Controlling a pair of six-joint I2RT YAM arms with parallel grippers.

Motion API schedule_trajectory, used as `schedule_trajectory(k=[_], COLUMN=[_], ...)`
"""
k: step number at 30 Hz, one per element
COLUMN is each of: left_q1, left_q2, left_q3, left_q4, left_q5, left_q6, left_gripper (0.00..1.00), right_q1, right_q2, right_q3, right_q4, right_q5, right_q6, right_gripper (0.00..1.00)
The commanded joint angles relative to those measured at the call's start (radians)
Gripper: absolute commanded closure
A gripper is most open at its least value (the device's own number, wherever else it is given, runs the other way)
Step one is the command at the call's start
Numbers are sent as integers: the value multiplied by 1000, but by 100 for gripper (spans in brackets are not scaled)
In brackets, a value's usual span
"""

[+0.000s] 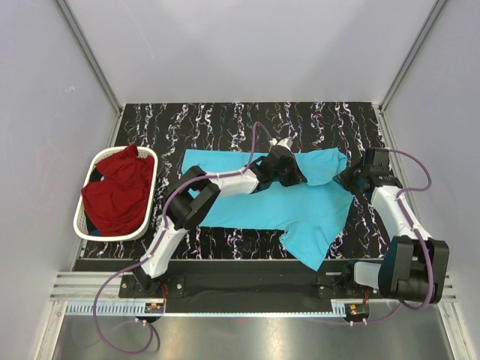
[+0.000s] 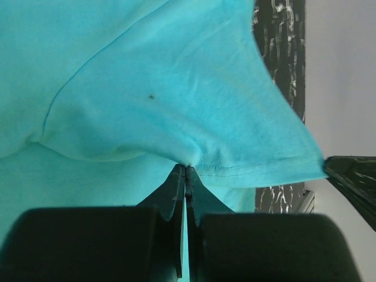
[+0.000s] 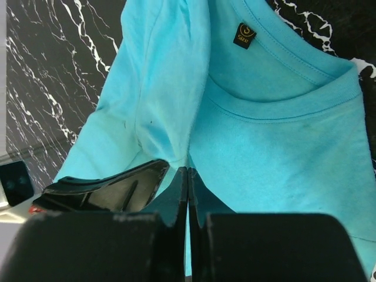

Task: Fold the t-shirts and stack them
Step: Fold the tshirt

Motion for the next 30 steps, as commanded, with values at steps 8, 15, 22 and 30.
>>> schedule_trajectory(k=[8, 15, 22, 30], left_q1=[27, 31, 31, 30], left_q2=[-75, -60, -61, -69], left_q3=[53, 51, 39, 8], left_q4=[-115, -149, -164, -173], left_q5=[49, 73, 109, 119], left_q6=[62, 74, 94, 87], left_gripper=[100, 100, 100, 100], right_q1=[14, 29, 31, -21], right_q2=[-145, -179, -144, 318], right_q3=[-94, -101, -81, 283], right_q4=[-37, -96, 19, 21], right_q5=[141, 198, 121, 29], right_q6=[36, -38, -155, -381], right_gripper=[100, 100, 87, 58])
